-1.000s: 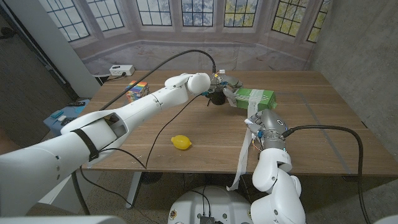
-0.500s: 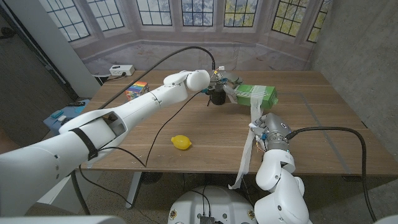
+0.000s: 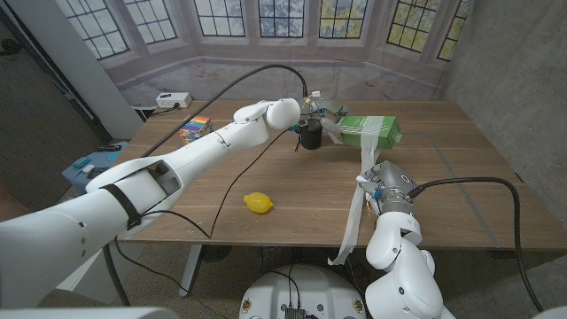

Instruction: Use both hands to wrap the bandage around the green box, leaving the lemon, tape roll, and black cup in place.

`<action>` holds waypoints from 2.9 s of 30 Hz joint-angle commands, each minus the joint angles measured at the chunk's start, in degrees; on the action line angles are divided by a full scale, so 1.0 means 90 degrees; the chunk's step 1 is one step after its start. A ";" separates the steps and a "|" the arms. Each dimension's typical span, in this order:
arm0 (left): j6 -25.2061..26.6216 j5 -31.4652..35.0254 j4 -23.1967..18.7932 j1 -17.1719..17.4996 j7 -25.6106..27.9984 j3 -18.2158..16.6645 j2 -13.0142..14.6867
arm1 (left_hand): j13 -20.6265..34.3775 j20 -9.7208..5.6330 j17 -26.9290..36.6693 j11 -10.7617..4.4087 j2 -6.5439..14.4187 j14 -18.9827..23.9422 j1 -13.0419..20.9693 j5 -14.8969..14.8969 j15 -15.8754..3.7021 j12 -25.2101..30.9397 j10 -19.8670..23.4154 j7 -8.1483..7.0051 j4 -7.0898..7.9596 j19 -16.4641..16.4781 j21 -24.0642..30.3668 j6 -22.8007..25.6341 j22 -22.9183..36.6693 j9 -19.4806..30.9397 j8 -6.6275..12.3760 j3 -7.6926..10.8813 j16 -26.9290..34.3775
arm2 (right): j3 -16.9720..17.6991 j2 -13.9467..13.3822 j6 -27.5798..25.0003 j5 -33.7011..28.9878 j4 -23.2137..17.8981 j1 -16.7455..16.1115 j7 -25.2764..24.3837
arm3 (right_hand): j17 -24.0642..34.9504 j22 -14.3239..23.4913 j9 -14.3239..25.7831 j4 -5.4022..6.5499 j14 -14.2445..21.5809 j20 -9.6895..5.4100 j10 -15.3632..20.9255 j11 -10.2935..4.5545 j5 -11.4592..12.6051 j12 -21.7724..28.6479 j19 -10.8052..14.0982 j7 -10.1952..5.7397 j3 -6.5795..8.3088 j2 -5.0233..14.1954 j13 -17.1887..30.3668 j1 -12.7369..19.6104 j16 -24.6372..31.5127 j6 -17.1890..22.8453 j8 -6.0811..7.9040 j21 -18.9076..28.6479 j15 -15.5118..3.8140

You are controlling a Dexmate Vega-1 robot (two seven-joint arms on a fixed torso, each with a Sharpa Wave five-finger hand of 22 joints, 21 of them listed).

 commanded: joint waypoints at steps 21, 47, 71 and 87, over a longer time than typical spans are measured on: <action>0.0125 -0.0449 -0.0236 0.0374 0.0300 -0.0190 0.0068 | 0.0028 0.0023 0.0029 -0.0320 0.0535 0.0065 -0.0247 0.0038 0.0040 0.0046 0.0372 0.0017 0.0019 -0.0002 0.0025 0.0440 0.0026 0.0020 0.1365 0.0060 -0.0013 | 0.0209 -0.1071 -0.0738 0.2588 -0.0470 0.0293 -0.1616 | 0.0053 0.0008 0.0038 0.0011 0.0100 -0.0167 0.0173 -0.0089 0.0029 0.0025 0.0071 0.0003 -0.0025 0.0105 0.0061 0.0149 -0.0050 0.0073 -0.0025 0.0028 -0.0651; -0.0070 -0.0697 -0.0083 0.0380 0.0176 -0.0195 0.0058 | 0.0035 0.0019 0.0031 -0.0306 0.0535 0.0074 -0.0274 0.0056 0.0038 0.0057 0.0380 0.0009 0.0021 -0.0004 0.0026 0.0447 0.0027 0.0003 0.1382 0.0052 -0.0016 | 0.0801 -0.1735 -0.0625 0.4915 -0.0044 0.0657 -0.2832 | 0.0080 0.0008 0.0043 0.0009 0.0125 -0.0182 0.0172 -0.0105 0.0037 0.0004 0.0073 -0.0014 -0.0045 0.0106 0.0074 0.0164 -0.0107 0.0084 -0.0032 0.0028 -0.0652; -0.0238 -0.0777 -0.0015 0.0339 0.0034 -0.0155 0.0005 | 0.0047 0.0022 0.0031 -0.0324 0.0538 0.0087 -0.0288 0.0073 0.0036 0.0076 0.0406 0.0009 0.0018 0.0001 0.0029 0.0462 0.0028 -0.0009 0.1401 0.0045 -0.0016 | 0.0914 -0.2305 -0.0163 0.5888 0.0754 0.1332 -0.3130 | 0.0106 0.0008 0.0047 0.0011 0.0155 -0.0192 0.0169 -0.0085 0.0040 -0.0010 0.0081 -0.0020 -0.0063 0.0115 0.0097 0.0174 -0.0157 0.0088 -0.0040 0.0030 -0.0654; -0.0542 -0.0880 0.0349 0.0197 -0.0153 -0.0106 -0.0061 | 0.0055 0.0015 0.0031 -0.0325 0.0544 0.0086 -0.0295 0.0082 0.0040 0.0081 0.0405 0.0007 0.0017 -0.0007 0.0027 0.0486 0.0028 -0.0016 0.1419 0.0040 -0.0019 | 0.0744 -0.2356 0.0115 0.6139 0.1288 0.1813 -0.3186 | 0.0120 0.0008 0.0049 0.0010 0.0172 -0.0195 0.0180 -0.0109 0.0044 -0.0020 0.0086 -0.0028 -0.0072 0.0115 0.0106 0.0182 -0.0190 0.0088 -0.0045 0.0030 -0.0655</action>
